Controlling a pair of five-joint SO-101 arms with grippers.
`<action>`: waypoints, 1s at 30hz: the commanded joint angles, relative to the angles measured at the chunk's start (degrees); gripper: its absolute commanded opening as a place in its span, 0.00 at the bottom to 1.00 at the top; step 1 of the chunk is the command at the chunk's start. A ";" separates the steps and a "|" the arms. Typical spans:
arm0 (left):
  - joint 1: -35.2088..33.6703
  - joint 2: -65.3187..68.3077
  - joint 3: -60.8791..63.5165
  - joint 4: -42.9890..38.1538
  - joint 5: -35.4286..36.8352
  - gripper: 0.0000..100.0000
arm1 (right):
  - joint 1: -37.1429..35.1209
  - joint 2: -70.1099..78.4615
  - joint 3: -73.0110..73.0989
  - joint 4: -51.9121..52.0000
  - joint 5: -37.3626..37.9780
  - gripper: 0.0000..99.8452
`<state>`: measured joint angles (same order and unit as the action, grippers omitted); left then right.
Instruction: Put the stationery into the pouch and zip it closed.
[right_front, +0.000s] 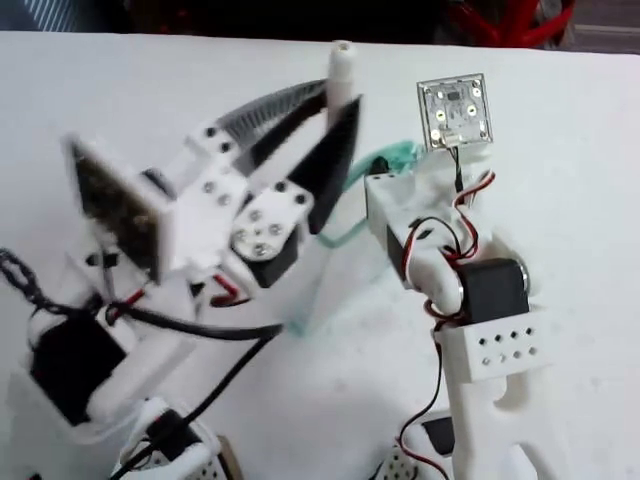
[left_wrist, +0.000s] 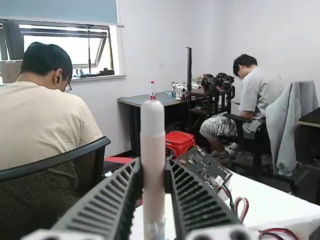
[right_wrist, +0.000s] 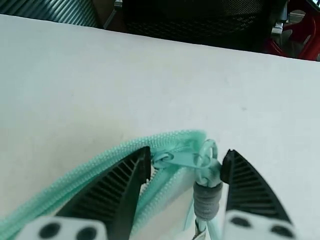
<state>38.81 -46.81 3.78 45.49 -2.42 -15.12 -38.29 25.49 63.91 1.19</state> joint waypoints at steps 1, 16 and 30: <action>0.84 0.22 -0.97 -0.53 -0.44 0.02 | -0.04 0.92 3.78 -0.04 0.35 0.23; 0.57 0.13 17.32 -10.99 -0.44 0.02 | 0.04 0.92 3.69 -0.04 0.35 0.23; -3.74 -9.36 18.37 -2.29 2.29 0.16 | 0.04 0.92 3.69 -0.04 0.35 0.23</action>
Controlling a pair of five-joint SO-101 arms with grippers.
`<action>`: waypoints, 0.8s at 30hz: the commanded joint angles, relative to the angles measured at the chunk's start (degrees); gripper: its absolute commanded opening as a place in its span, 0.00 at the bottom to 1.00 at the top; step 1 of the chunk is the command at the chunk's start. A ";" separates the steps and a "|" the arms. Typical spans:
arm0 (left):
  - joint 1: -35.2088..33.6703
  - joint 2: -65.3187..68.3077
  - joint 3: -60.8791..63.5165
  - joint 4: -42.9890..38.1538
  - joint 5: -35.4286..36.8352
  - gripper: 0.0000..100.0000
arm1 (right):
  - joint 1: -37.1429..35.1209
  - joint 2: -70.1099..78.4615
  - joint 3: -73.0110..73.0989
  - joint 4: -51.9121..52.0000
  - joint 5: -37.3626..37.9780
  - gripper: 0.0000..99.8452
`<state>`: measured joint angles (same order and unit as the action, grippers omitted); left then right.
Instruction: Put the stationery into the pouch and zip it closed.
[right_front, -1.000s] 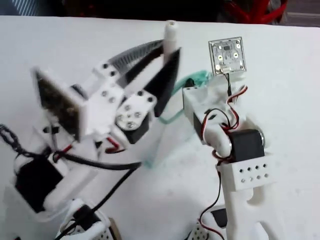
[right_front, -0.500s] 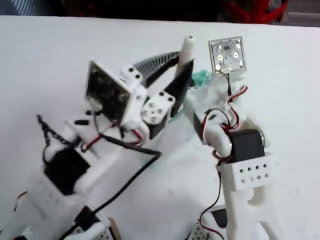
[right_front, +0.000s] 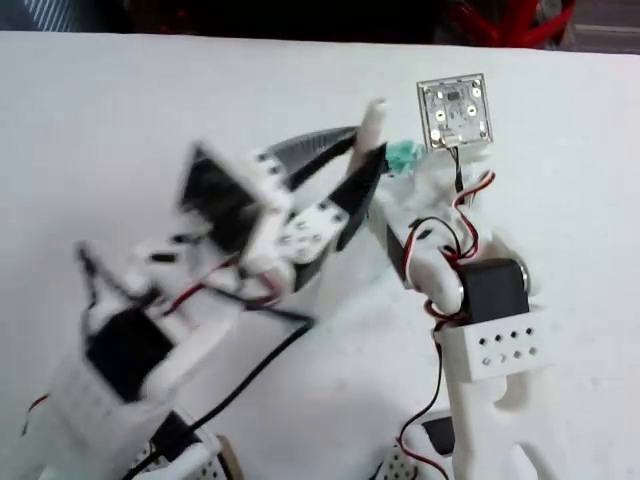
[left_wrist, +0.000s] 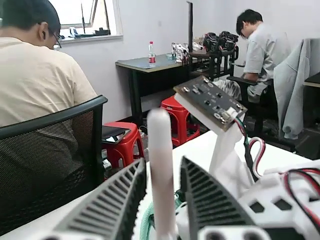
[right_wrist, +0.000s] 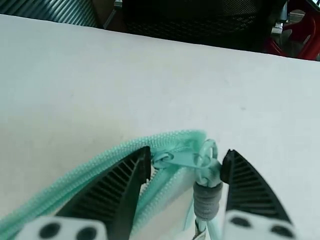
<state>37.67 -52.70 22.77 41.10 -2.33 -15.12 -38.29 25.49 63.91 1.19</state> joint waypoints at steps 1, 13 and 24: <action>-3.74 -4.18 -0.44 2.90 2.37 0.17 | 0.04 0.92 3.69 -0.04 0.35 0.23; -9.10 -7.43 0.09 11.25 2.20 0.17 | 0.13 0.92 3.69 -0.13 0.35 0.23; -13.67 -21.14 18.29 26.81 2.20 0.28 | 0.13 0.92 3.69 -0.13 0.35 0.23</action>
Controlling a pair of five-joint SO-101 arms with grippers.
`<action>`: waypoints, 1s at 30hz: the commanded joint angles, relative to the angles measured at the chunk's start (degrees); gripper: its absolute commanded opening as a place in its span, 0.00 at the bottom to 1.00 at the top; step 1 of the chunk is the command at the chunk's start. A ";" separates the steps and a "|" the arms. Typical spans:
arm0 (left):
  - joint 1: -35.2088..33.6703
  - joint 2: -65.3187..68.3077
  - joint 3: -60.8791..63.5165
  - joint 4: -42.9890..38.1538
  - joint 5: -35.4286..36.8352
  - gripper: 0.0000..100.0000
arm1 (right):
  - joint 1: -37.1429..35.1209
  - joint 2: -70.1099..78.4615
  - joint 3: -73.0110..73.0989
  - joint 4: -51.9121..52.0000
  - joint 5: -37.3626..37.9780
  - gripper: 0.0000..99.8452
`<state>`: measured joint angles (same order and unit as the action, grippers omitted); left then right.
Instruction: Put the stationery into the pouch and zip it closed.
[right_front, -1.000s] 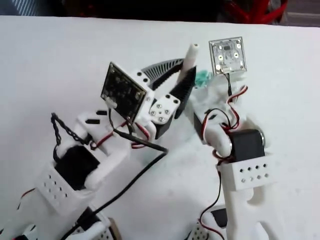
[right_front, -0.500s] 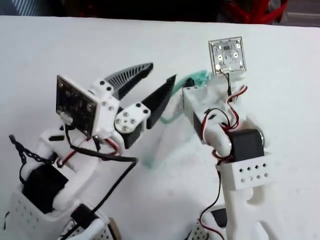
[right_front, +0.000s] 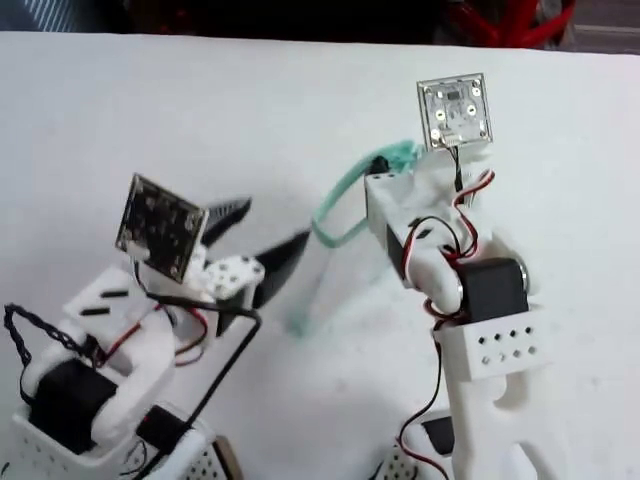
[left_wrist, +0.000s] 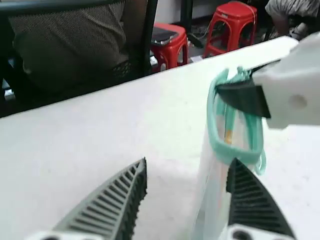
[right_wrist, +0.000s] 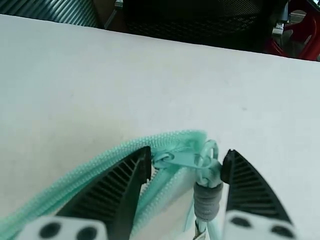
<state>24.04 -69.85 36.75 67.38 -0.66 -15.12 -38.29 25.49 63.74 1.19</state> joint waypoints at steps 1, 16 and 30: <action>1.10 -5.67 6.42 0.35 0.44 0.28 | 0.13 0.92 3.69 0.04 0.35 0.23; 5.23 -12.26 30.33 -27.87 -3.87 0.26 | 0.13 1.01 3.87 0.04 0.35 0.23; 5.32 2.42 30.59 -41.85 -3.87 0.24 | 0.13 1.36 3.96 -0.75 0.35 0.23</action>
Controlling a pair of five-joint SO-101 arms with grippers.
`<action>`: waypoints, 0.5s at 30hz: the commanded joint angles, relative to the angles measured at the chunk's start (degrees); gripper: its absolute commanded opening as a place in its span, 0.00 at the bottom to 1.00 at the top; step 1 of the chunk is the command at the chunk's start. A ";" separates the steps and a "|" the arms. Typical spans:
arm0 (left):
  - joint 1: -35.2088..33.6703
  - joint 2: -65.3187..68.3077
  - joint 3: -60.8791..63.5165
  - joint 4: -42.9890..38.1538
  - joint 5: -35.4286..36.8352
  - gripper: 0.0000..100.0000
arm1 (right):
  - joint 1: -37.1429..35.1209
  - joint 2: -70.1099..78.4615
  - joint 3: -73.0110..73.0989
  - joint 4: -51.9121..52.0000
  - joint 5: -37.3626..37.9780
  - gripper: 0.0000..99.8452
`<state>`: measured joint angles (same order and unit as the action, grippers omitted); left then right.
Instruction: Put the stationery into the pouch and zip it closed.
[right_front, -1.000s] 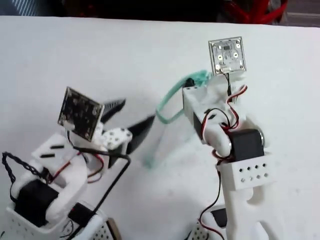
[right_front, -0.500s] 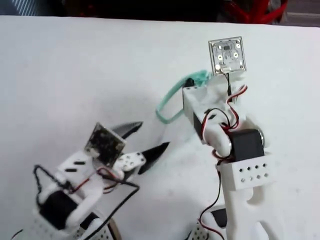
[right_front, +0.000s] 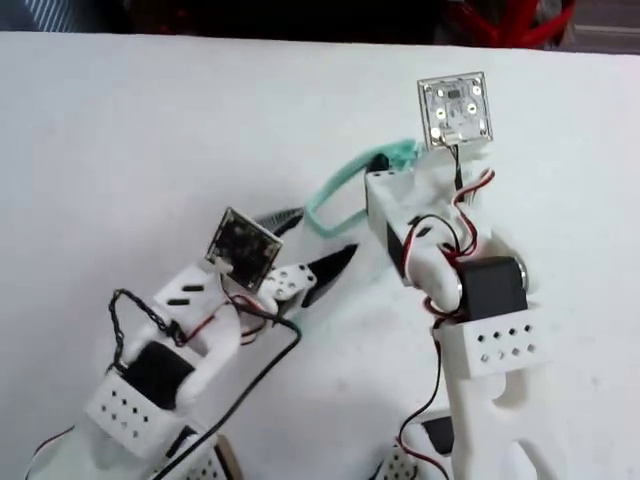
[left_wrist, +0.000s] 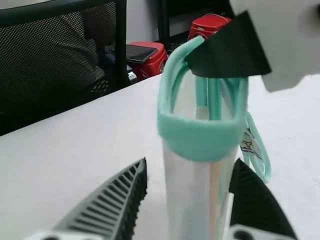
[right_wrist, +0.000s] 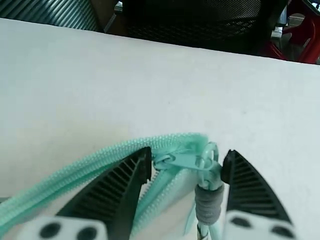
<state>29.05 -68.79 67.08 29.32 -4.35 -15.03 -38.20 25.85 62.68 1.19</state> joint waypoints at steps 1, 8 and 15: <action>0.22 1.27 0.88 -4.40 -0.18 0.22 | 0.04 1.36 3.60 0.31 0.35 0.23; 0.22 1.27 1.41 -5.10 -0.26 0.02 | -0.13 1.01 3.60 0.31 0.44 0.23; -0.13 1.27 1.58 -4.75 -0.26 0.02 | 0.13 -0.92 -4.13 5.67 6.15 0.23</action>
<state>29.76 -67.30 68.57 25.63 -4.26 -15.21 -37.67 25.14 63.82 5.41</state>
